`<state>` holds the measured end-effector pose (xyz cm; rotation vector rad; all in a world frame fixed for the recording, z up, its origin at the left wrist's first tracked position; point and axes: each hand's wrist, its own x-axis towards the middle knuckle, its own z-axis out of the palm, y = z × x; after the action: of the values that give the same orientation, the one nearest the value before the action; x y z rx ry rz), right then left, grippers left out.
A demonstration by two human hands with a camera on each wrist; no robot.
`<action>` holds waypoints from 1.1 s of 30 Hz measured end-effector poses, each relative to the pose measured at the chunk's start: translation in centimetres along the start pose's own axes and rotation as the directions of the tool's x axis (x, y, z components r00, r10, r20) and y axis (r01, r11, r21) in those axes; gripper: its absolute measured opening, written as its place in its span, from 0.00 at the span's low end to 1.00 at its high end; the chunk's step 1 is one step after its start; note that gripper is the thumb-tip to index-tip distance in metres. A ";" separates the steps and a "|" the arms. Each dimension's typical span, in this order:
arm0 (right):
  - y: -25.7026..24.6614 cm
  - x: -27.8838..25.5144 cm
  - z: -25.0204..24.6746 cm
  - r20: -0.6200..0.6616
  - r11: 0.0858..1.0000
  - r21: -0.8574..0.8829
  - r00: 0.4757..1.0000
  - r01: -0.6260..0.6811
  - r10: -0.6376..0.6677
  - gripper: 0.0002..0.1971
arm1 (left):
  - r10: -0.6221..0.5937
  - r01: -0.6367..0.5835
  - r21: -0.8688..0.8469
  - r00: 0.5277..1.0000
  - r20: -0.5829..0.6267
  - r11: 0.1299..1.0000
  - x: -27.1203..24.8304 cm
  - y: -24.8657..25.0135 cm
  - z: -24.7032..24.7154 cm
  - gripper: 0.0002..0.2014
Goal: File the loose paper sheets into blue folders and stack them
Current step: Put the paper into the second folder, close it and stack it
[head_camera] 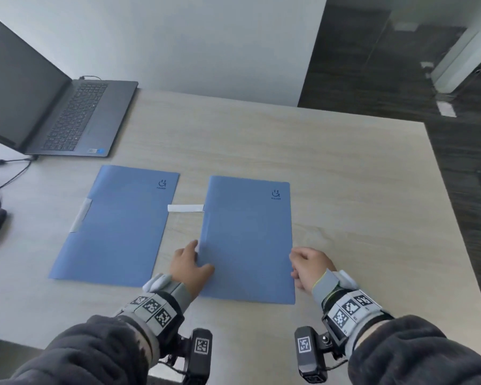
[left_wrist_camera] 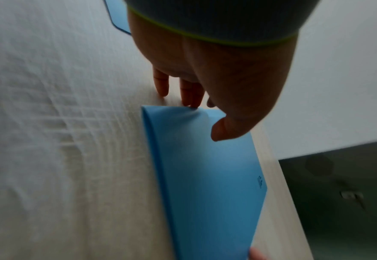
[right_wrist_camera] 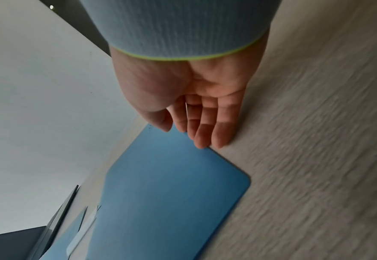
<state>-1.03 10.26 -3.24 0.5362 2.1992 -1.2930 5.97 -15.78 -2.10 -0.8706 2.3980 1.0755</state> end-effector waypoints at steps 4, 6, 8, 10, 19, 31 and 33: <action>0.3 -0.3 -0.2 0.024 1.000 0.016 1.000 -0.002 0.002 0.18 | -0.183 0.179 -0.223 0.983 0.000 0.958 1.4 0.6 -0.2 0.24; 0.7 -0.3 -0.4 0.038 1.000 -0.013 0.999 0.011 -0.011 0.20 | -0.204 0.206 -0.283 0.978 0.036 0.937 1.6 0.5 0.0 0.20; 0.9 -0.5 -0.6 0.034 0.998 -0.050 0.999 0.027 -0.026 0.19 | -0.199 0.215 -0.318 0.976 0.083 0.923 1.8 0.1 0.2 0.20; 1.0 -0.6 -0.8 0.003 0.997 -0.065 1.000 0.031 -0.031 0.17 | -0.193 0.224 -0.381 0.974 0.117 0.897 2.0 -0.7 0.6 0.23; 0.2 -1.0 0.2 0.280 0.890 0.439 0.960 -0.125 -0.003 0.13 | -0.159 0.229 -0.509 0.971 0.178 0.830 1.8 -2.3 0.9 0.23; 1.3 -1.2 -0.7 0.231 0.894 0.448 0.966 0.003 -0.119 0.17 | 0.205 -0.142 0.293 0.959 -0.197 0.946 2.3 0.4 -4.4 0.22; 1.4 -1.3 -0.9 0.241 0.881 0.473 0.961 0.006 -0.136 0.17 | 0.194 -0.143 0.423 0.978 -0.080 0.895 2.2 1.2 -5.0 0.32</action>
<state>0.60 11.57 -2.99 0.4243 1.6954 -1.8392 3.08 -19.87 0.55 -0.5992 2.7002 0.5363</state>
